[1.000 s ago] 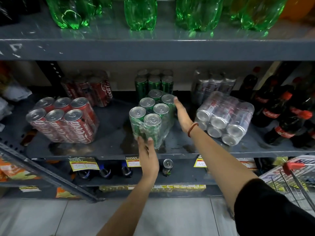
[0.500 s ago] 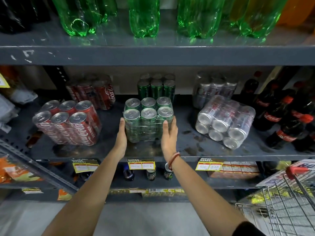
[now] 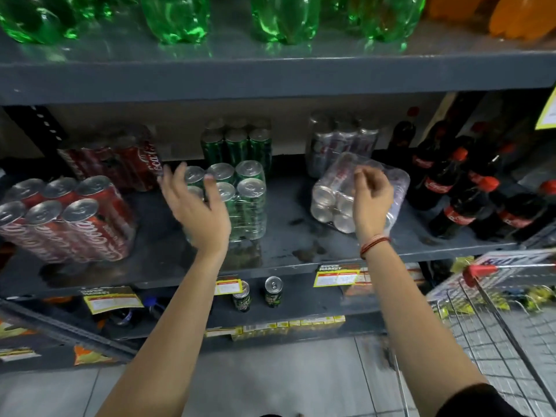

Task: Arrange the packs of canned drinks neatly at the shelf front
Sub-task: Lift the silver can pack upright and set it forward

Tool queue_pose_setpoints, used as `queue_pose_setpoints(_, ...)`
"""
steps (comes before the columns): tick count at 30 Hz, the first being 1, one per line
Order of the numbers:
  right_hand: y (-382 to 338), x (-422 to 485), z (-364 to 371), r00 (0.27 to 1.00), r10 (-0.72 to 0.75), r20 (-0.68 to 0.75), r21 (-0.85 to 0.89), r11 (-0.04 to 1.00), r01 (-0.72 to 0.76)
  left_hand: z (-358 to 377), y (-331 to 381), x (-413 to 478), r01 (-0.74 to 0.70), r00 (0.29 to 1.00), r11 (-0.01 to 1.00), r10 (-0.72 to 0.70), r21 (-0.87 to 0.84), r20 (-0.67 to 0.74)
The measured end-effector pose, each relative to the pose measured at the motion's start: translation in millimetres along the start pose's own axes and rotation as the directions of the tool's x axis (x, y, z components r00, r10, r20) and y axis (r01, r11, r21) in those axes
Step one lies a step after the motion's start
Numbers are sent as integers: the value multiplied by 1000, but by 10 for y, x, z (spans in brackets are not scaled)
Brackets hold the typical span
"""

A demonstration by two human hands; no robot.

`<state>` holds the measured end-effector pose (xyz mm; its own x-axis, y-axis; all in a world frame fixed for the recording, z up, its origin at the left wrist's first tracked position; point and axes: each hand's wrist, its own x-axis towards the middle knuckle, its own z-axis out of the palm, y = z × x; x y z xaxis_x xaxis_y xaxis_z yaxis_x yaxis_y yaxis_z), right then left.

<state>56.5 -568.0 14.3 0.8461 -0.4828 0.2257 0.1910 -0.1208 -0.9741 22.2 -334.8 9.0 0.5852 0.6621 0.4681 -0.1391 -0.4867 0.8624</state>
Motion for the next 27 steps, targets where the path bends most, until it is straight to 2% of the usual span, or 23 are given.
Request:
queue_pose_setpoints(2,24,212,-254,991,-72,-111,-129,990,57,233,240,-66,-150,983,988,146,31,111)
queue_pose_setpoints(4,96,388,-491,983,-100,-156,-369,929,36,493,444,-164,-215,946,977,210,-5,248)
queue_pose_setpoints(5,154,457,-599,986,-56,-160,-486,873,-29,642,499,-210,-202,921,979,196,-15,336)
queue_pose_setpoints(7,300,543,-787,974,168,-153,-572,788,-226,951,550,-292,-145,838,989,134,-22,528)
queue_pose_setpoints(9,478,611,-883,902,427,-60,-493,773,-399,1247,569,-361,-118,721,991,130,-63,681)
queue_pose_setpoints(12,915,777,-958,768,636,73,-211,763,-612,1622,570,-400,-102,576,994,22,45,817)
queue_pose_setpoints(15,952,746,-904,681,690,246,-45,710,-703,1862,454,-362,86,427,957,-288,278,857)
queue_pose_setpoints(17,833,668,-855,672,683,286,-10,704,-710,1886,385,-345,226,347,927,-365,301,864)
queue_pose_setpoints(21,774,611,-842,745,621,244,37,761,-647,1819,255,-347,280,332,941,-283,192,900)
queue_pose_setpoints(24,728,553,-852,786,555,272,35,811,-585,1673,206,-376,271,380,954,-230,130,896)
queue_pose_setpoints(27,731,449,-870,860,415,298,2,900,-435,1440,116,-470,286,436,958,-135,6,890)
